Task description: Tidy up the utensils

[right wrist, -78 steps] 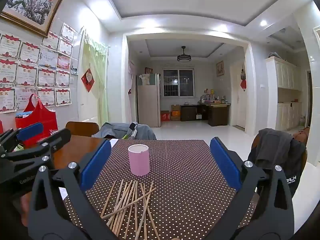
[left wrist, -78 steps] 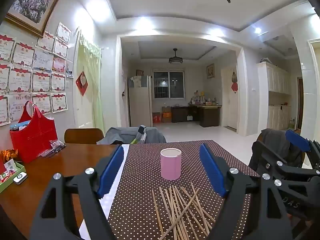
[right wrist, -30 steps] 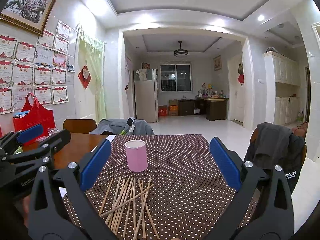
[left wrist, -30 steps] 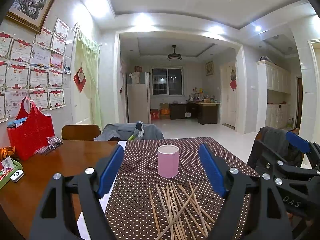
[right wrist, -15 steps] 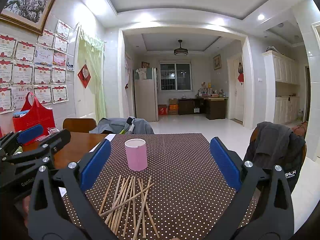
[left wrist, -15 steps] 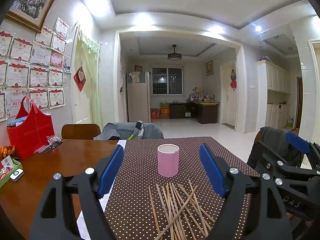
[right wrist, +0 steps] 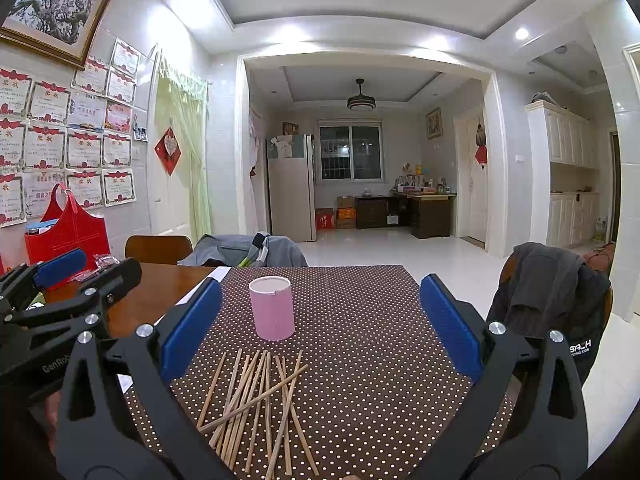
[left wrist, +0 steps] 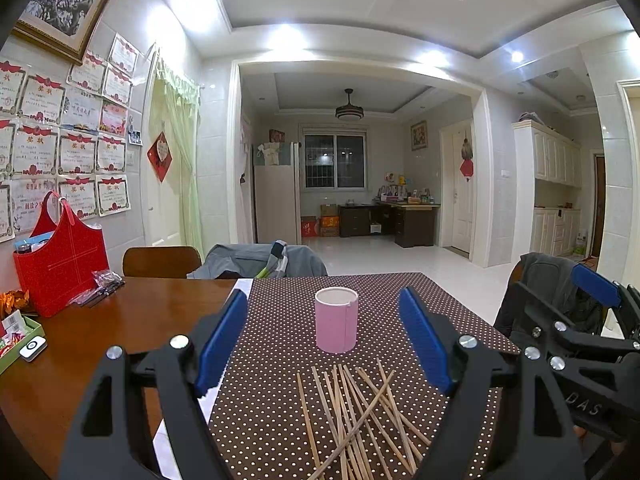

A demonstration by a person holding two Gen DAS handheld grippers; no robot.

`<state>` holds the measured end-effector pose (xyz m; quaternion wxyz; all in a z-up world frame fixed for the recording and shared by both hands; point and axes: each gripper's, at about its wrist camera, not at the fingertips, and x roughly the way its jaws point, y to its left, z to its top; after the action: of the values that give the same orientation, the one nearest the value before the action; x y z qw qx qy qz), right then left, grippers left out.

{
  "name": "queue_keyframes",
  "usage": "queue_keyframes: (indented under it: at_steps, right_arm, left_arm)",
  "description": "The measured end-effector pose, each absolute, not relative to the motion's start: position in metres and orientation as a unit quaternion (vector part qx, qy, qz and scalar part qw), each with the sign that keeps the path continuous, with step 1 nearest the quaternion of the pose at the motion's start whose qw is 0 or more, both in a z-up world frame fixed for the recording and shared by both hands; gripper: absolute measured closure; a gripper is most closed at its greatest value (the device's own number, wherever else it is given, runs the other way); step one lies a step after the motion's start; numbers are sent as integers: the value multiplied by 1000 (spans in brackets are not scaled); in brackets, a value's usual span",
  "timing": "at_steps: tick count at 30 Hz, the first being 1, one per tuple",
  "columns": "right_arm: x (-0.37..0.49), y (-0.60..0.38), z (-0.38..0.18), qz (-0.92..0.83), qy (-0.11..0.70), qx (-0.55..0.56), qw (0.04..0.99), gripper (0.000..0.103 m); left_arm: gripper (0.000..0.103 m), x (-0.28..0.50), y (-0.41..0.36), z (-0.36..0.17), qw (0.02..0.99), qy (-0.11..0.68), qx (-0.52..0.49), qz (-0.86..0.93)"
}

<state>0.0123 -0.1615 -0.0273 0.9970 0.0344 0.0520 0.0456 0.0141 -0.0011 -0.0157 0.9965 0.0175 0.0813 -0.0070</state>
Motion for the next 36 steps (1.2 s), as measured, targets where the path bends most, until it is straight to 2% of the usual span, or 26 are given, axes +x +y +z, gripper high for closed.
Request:
queue_keyframes:
  at_steps: [21, 31, 36]
  right_arm:
    - [14, -164, -35, 48, 62, 36, 996, 6]
    - [18, -166, -38, 52, 78, 44, 995, 6]
    - [32, -165, -44, 58, 109, 35, 992, 6]
  left_arm:
    - [26, 18, 1, -27, 996, 89, 16, -6]
    - [26, 32, 1, -24, 993, 116, 20, -26]
    - [26, 55, 1, -32, 985, 161, 32, -59]
